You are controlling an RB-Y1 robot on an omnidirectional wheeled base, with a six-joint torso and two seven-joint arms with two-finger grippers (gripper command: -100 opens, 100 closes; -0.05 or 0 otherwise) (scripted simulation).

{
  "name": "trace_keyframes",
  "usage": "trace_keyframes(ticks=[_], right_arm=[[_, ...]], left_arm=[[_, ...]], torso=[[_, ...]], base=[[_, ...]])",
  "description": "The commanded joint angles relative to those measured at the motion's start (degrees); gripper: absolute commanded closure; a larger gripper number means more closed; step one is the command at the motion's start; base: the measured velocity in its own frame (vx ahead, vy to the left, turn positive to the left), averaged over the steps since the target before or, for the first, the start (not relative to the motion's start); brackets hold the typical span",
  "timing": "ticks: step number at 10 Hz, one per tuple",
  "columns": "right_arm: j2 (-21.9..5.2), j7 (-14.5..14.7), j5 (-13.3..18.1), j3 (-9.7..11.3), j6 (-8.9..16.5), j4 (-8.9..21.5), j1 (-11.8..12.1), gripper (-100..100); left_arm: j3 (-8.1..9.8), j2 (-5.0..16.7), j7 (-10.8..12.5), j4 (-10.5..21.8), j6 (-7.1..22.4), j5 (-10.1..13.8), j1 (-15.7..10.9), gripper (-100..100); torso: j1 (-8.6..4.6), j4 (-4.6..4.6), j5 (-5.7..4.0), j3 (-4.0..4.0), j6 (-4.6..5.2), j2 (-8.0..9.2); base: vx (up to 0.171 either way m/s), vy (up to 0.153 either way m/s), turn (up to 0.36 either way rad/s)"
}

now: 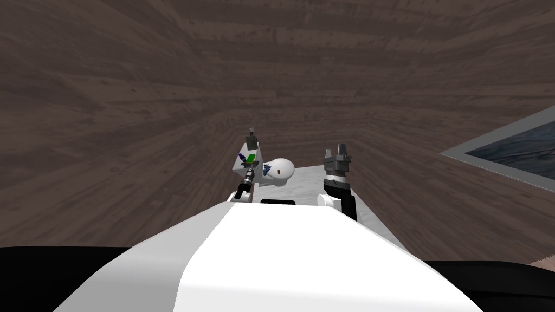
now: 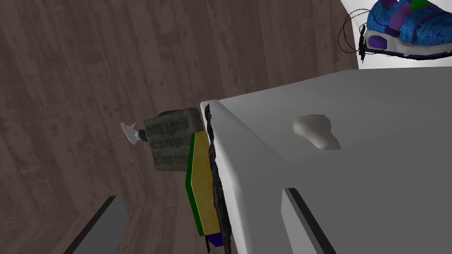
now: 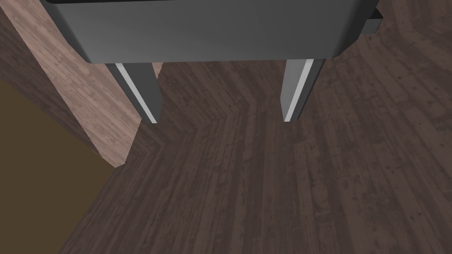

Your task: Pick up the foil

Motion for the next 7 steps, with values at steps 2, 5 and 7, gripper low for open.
trace_keyframes(ticks=[2,5,7], right_arm=[[0.0,0.0,0.0,0.0,0.0,0.0,0.0,0],[0.01,0.0,0.0,0.0,0.0,0.0,0.01,0],[0.01,0.0,0.0,0.01,0.0,0.0,0.01,0]], left_arm=[[-0.07,-0.14,0.03,0.01,-0.09,0.02,0.05,0],[-0.06,-0.12,0.03,0.01,-0.08,0.02,0.05,100],[-0.06,-0.12,0.03,0.01,-0.08,0.02,0.05,100]], torso=[[-0.12,-0.02,-0.03,-0.06,-0.01,-0.1],[-0.24,-0.05,-0.06,-0.12,-0.01,-0.22],[-0.25,-0.05,-0.06,-0.13,-0.01,-0.22]], base=[[-0.012,0.015,-0.005],[0.0,0.0,0.0],[0.0,0.0,0.0]])
